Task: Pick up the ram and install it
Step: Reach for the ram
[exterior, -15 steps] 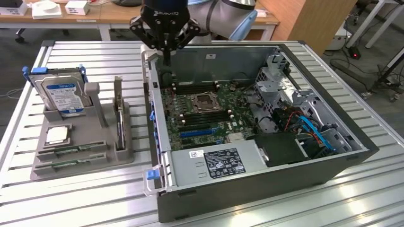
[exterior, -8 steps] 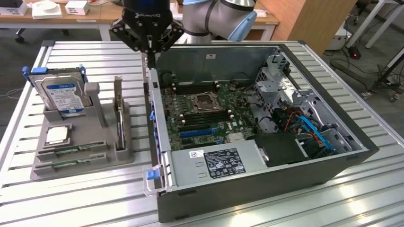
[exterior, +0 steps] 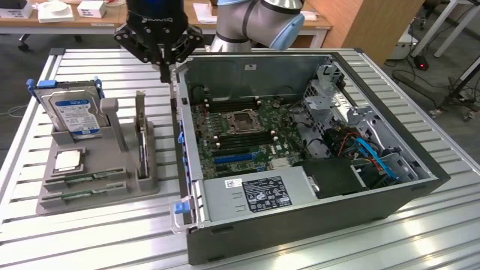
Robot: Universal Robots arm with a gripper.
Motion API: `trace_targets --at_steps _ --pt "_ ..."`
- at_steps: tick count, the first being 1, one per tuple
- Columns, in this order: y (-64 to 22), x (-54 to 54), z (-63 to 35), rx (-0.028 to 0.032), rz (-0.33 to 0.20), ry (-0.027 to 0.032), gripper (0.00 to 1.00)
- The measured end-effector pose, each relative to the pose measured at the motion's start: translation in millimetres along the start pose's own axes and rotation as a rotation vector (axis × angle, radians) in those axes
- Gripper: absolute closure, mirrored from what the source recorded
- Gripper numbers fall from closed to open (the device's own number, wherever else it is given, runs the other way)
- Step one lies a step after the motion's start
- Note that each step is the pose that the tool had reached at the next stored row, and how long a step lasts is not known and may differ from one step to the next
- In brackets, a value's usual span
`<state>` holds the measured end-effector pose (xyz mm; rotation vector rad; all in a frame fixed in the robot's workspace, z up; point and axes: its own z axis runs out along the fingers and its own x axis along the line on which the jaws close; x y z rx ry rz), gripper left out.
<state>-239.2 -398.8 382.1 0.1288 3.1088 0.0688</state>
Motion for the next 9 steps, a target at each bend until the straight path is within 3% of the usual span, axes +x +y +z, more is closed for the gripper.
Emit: trace_targets --at_steps 9 --pt "-2.8 32.1 1.7 0.0003 0.005 -0.0002 0.91"
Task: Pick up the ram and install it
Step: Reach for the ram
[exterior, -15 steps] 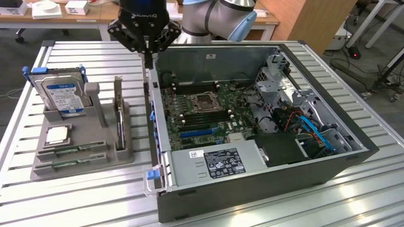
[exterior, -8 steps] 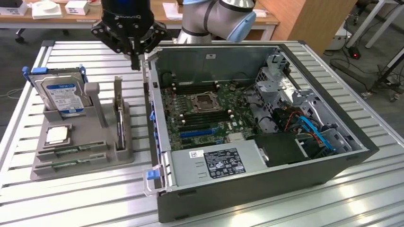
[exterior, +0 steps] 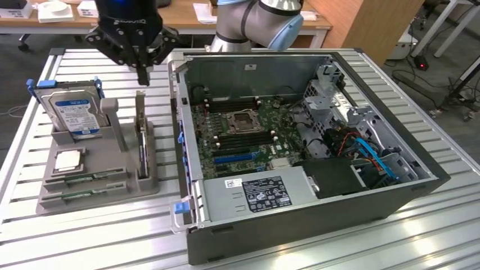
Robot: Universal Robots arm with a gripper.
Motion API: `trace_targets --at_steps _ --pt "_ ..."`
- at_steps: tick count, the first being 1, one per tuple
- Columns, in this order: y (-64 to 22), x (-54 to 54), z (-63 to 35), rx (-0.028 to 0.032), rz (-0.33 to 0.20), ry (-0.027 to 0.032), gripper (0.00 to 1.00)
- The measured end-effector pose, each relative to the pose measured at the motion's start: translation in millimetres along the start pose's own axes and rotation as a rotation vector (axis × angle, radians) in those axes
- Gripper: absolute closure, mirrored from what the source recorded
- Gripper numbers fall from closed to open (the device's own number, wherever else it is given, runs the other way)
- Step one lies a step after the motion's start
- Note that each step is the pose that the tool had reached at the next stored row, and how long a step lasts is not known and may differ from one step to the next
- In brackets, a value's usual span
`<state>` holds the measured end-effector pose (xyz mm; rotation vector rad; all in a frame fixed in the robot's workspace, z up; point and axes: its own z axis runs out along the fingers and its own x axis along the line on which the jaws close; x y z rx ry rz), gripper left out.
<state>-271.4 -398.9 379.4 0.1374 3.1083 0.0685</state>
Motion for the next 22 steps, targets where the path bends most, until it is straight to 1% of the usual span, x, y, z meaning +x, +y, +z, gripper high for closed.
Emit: trace_targets --at_steps 1,2,4,5,22 --pt "-0.3 3.7 0.2 -0.0001 0.001 -0.0001 0.91" --pt "-0.9 11.1 0.6 -0.0001 0.002 -0.0001 0.91" --pt "-1.7 18.7 0.9 0.0000 0.004 -0.0002 0.91" --pt "-2.3 25.4 1.2 0.0001 0.005 -0.0003 0.91" --pt "-6.8 75.3 3.2 0.0003 0.013 -0.0006 0.91"
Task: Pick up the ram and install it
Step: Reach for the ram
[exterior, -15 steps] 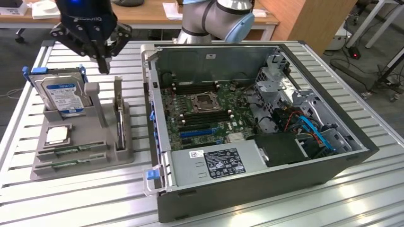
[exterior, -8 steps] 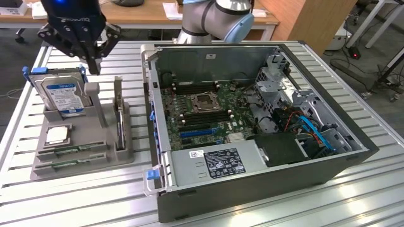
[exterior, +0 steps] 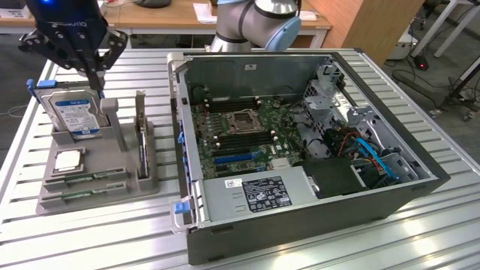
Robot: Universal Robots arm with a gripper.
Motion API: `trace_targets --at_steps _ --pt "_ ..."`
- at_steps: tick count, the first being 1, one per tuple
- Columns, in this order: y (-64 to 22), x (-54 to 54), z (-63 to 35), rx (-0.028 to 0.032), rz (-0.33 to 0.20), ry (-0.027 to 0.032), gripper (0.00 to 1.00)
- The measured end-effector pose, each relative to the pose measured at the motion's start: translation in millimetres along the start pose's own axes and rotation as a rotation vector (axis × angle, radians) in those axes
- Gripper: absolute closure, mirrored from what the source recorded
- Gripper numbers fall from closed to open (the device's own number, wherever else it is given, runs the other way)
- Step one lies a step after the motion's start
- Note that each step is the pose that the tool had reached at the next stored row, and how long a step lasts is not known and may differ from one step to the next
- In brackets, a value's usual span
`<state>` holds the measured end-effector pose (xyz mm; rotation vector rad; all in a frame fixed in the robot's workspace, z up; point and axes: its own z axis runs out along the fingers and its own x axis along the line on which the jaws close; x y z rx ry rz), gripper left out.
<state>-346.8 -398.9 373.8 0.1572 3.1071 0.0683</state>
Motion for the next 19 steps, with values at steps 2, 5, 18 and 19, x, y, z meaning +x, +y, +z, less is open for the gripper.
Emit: trace_targets --at_steps 2,5,18,19 --pt "-0.5 4.5 0.2 -0.0001 0.001 -0.0001 0.91" --pt "-1.0 10.0 0.4 0.0000 0.002 -0.0002 0.91" --pt "-1.6 15.6 0.7 -0.0001 0.001 0.0000 0.91" --pt "-1.7 16.1 0.6 -0.0001 0.000 0.0000 0.91"
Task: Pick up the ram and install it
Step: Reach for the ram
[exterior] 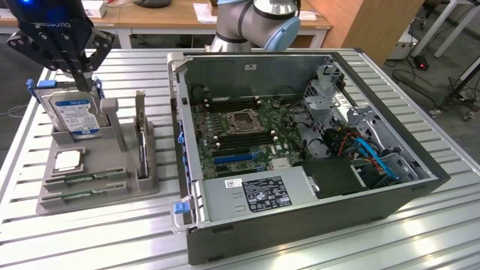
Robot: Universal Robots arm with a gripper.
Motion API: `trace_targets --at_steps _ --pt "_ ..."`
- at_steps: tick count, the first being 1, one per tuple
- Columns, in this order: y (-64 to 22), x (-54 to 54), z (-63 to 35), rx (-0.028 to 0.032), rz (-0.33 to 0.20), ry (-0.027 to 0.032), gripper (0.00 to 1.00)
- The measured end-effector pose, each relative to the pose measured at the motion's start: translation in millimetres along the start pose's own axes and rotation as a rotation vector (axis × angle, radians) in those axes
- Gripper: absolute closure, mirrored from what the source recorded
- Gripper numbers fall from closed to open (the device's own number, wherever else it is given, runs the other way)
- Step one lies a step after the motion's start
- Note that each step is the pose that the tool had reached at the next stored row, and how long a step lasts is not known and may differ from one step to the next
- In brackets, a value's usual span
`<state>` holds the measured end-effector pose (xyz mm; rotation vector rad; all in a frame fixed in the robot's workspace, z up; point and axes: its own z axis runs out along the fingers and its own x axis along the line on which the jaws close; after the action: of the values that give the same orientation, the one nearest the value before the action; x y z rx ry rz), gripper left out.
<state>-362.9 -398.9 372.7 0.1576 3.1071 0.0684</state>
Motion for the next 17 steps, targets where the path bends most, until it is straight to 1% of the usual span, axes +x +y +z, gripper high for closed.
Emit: trace_targets --at_steps 9,17 --pt "-1.5 1.8 -0.1 -0.0001 -0.003 0.0002 0.91" --pt "-15.7 1.7 -0.8 -0.0001 -0.004 0.0002 0.91"
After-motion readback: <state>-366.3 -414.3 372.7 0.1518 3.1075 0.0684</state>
